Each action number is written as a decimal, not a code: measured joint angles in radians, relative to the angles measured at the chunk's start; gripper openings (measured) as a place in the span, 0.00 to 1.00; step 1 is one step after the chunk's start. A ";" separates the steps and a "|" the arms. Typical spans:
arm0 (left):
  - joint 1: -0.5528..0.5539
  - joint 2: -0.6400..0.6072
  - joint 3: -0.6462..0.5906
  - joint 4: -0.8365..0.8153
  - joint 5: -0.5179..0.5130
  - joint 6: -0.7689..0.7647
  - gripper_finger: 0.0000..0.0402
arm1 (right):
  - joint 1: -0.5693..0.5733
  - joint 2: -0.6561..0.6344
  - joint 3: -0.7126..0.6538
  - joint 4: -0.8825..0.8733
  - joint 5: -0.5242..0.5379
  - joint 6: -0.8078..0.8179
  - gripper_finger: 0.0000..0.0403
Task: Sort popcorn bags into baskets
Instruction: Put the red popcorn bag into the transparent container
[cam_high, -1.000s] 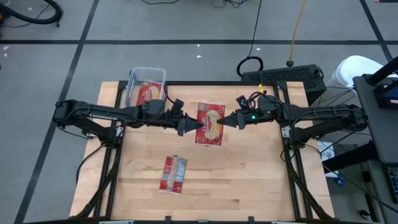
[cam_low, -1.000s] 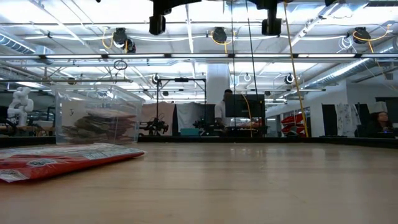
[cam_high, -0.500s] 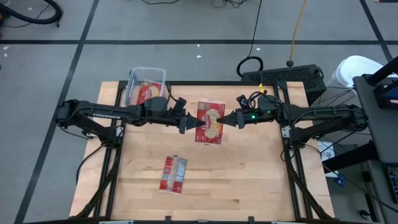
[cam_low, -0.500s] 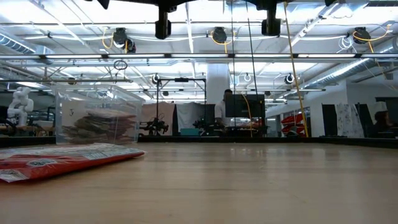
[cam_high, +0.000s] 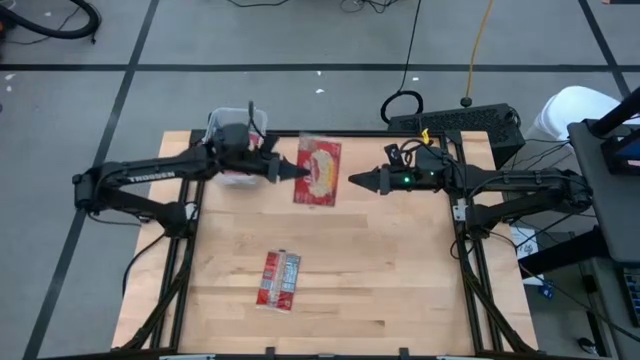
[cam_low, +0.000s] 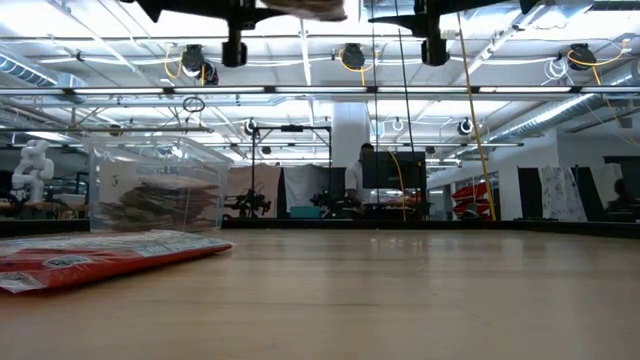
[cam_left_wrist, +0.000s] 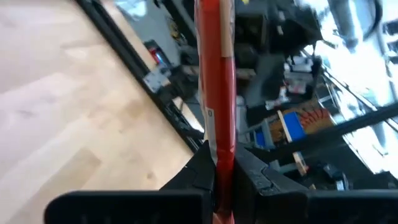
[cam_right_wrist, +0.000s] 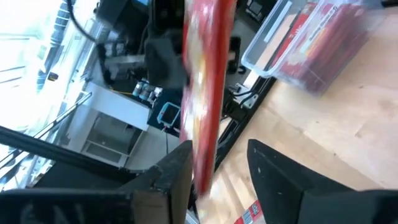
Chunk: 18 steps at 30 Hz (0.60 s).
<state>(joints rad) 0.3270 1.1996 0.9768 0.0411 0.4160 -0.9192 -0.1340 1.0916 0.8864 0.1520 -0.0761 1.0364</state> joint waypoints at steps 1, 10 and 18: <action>0.026 -0.013 0.000 -0.023 0.012 0.000 0.07 | 0.000 0.000 0.000 0.000 -0.001 0.001 0.37; 0.273 -0.140 0.000 -0.252 0.093 0.056 0.05 | 0.000 0.000 0.000 -0.009 -0.002 0.001 0.34; 0.478 -0.191 0.001 -0.448 0.158 0.167 0.06 | 0.000 0.000 0.000 -0.033 0.004 -0.001 0.33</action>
<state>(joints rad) 0.8049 1.0088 0.9775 -0.4068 0.5739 -0.7520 -0.1341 1.0916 0.8860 0.1192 -0.0719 1.0355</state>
